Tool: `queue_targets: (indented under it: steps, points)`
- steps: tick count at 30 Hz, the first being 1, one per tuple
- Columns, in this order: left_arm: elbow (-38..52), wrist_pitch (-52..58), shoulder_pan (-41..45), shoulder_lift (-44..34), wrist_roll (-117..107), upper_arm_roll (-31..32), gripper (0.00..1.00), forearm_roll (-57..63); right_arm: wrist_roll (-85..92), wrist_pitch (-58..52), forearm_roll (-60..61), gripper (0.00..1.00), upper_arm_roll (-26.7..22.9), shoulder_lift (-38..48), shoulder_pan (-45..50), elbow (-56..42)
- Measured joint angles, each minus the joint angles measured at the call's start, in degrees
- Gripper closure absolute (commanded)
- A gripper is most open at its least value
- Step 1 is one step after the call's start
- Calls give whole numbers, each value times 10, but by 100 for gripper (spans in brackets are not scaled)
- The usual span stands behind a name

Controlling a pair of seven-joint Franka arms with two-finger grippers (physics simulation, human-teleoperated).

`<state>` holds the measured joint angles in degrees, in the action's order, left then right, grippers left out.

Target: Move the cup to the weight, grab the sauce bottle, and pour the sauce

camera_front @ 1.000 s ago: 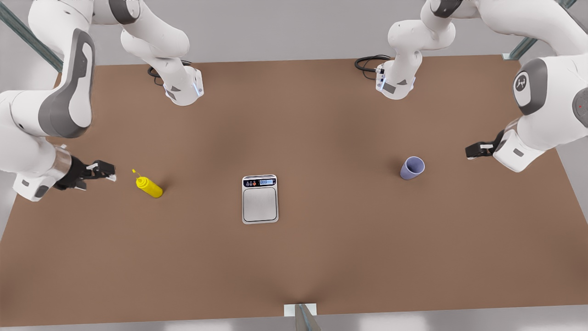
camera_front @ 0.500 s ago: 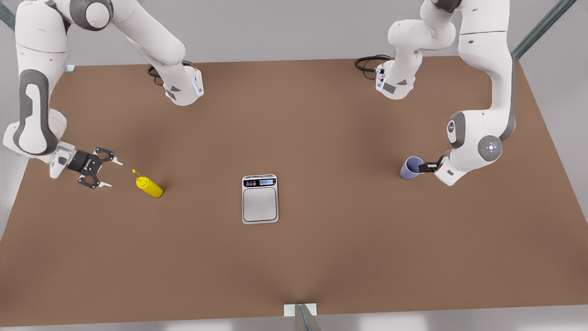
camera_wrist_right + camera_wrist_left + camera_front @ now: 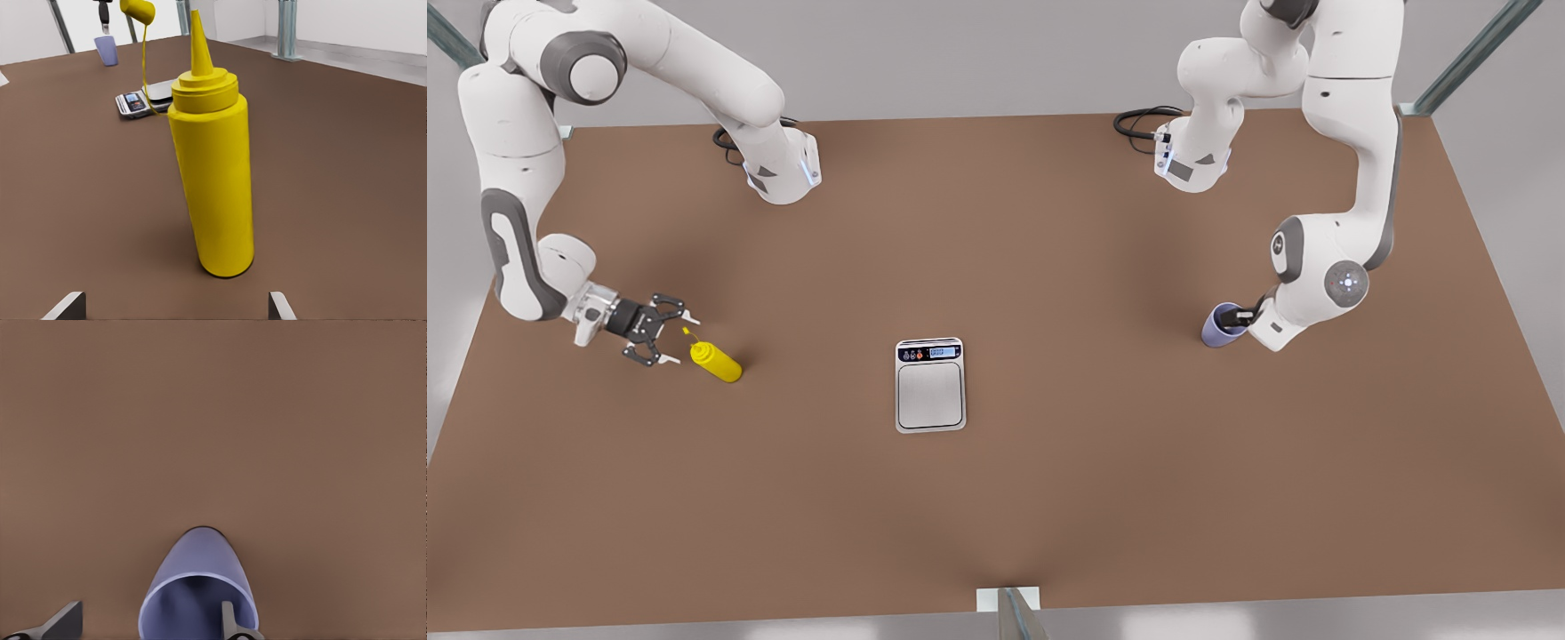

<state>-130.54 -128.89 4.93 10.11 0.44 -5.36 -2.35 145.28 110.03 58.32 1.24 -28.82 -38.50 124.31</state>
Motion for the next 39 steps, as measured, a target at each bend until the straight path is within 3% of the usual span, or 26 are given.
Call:
queue_targets:
  steps: [1, 2, 15, 17, 20, 23, 35, 37, 39]
  points:
    - [0, 1, 0, 0, 0, 0, 7, 0, 0, 4, 5, 0, 3, -8, 0, -5]
    - [0, 2, 0, 0, 0, 0, 31, 0, 29, 10, 33, 0, 8, -15, 2, -10]
    - [3, -2, 0, 37, -1, 0, 34, -1, 45, 3, 77, 0, 29, -40, 11, -3]
    - [4, -2, 0, 44, -1, 0, 43, -1, 45, 3, 82, 0, 31, -47, 17, -3]
    - [4, -1, 1, 51, -1, 3, 68, -1, 45, 4, 89, 0, 33, -53, 17, -6]
    - [5, 1, 2, 51, -1, 4, 79, -1, 45, 10, 95, 0, 35, -60, 18, -15]
    - [43, 18, 10, 55, -10, 3, 79, 11, 43, 10, 107, 0, 60, -70, 18, -24]
    - [88, 53, 8, 55, -43, 10, 79, 21, 44, 10, 107, 0, 63, -70, 18, -25]
    - [138, 57, 12, 72, -125, 54, 79, 29, 43, 10, 107, 0, 67, -70, 18, -25]
